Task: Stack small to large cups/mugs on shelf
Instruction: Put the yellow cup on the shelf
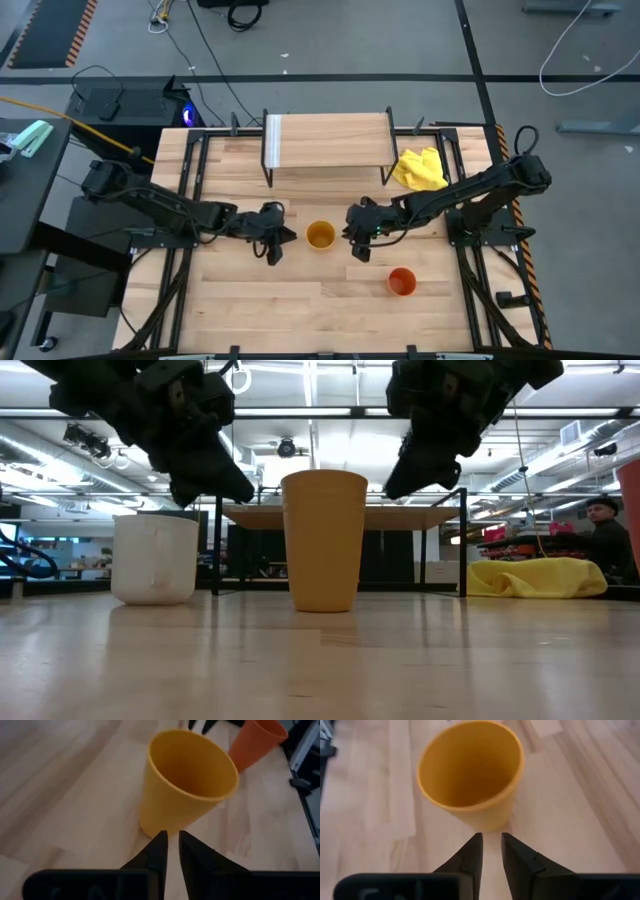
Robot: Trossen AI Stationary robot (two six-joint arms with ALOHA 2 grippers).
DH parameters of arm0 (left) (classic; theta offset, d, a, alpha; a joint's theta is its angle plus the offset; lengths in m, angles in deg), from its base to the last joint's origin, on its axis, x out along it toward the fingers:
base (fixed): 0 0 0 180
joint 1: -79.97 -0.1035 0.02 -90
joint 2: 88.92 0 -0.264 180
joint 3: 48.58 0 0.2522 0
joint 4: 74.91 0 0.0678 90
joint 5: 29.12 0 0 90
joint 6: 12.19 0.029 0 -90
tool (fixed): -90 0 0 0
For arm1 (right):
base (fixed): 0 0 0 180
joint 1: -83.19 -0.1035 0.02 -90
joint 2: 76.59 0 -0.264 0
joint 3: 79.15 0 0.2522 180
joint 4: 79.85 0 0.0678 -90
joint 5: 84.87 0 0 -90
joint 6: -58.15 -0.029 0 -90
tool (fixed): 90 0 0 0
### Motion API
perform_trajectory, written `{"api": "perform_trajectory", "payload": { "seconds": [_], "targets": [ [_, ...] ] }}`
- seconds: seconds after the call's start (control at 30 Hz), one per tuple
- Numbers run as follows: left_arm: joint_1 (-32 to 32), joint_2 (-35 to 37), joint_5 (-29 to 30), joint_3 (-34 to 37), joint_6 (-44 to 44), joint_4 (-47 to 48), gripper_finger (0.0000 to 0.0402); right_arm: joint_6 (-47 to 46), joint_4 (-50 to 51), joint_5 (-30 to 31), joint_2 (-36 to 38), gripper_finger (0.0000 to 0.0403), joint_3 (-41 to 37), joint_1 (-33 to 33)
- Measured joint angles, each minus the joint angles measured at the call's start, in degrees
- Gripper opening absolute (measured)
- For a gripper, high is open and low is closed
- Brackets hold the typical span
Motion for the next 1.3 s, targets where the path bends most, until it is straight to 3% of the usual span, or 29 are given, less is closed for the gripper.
{"api": "perform_trajectory", "payload": {
  "seconds": [0.8,1.3],
  "targets": [
    [-0.3,-1.0,-0.9,0.0,1.5,-4.3,0.0064,1.5,-4.1,-1.8,-5.2,0.0082,0.4,1.5],
    [-1.3,-6.4,-3.3,0.0,1.5,-9.2,0.0070,2.4,-5.4,-1.9,-5.5,0.0082,0.4,1.5]
  ]
}}
